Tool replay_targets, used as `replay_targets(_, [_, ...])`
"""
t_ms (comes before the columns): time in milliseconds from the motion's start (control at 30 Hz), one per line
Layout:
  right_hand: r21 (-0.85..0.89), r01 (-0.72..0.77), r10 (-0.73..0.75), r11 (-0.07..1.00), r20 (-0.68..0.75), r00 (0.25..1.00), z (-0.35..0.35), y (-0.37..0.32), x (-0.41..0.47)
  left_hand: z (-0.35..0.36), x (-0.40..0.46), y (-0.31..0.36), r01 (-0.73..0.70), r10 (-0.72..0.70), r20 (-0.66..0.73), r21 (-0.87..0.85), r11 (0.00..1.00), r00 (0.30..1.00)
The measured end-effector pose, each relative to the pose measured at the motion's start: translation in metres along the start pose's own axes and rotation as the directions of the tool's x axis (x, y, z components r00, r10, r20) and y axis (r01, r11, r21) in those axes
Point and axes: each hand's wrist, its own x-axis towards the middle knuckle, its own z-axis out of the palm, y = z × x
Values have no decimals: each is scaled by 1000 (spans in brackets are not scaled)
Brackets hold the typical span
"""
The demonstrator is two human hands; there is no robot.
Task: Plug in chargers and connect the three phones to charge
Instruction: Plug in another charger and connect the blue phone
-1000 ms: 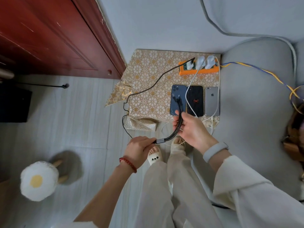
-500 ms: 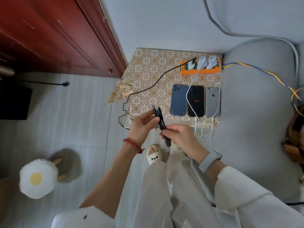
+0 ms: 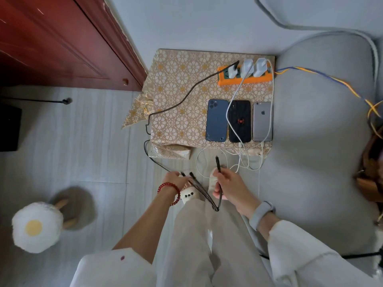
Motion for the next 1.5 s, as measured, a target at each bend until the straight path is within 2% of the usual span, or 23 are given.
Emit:
replay_targets(100, [-271,105,-142,957,-119,983,-7,3,35,9,13,12,-101,113,-69,155,983,991])
replay_targets(167, [-412,177,-250,894,-131,959,-12,-1,58,15,23,29,-221,236,-114,129,967,965])
replay_targets(267, [-491,253,-362,833,-139,922,-16,-8,84,23,38,58,-343,348,-141,57,938,927])
replay_targets(400, [-536,367,-482,761,-87,872,-24,-11,110,39,58,89,-399,394,-146,-8,917,907])
replay_targets(533, [-488,362,-399,794,31,917,-27,-6,124,58,70,106,-426,424,-131,14,905,896])
replay_targets(667, [-410,369,-388,834,37,921,-29,-6,126,64,76,110,-385,381,-167,8,923,909])
replay_targets(767, [-334,370,-383,867,26,923,-32,-8,124,63,78,113,-301,295,-131,-27,953,947])
replay_targets(900, [-256,344,-341,903,58,938,-41,-8,112,59,74,109,-313,310,-61,-36,949,949])
replay_targets(1033, [-290,285,-269,914,93,959,-48,-9,103,59,65,102,-273,272,-48,-16,962,961])
replay_targets(1133, [-305,287,-281,908,64,958,-52,-9,87,56,52,96,-229,221,-68,-153,961,973])
replay_targets(1233, [-229,365,-377,902,-7,926,-56,-11,64,46,37,87,-112,129,10,-436,893,992])
replay_targets(1333, [-240,374,-372,896,56,926,-51,-16,44,33,23,84,-4,60,62,-654,756,996])
replay_targets(1400, [-272,365,-357,891,80,931,-41,-19,34,24,15,83,8,62,69,-731,682,996])
replay_targets(1500, [-328,384,-389,863,55,920,-24,-24,32,12,4,82,19,98,105,-772,636,990])
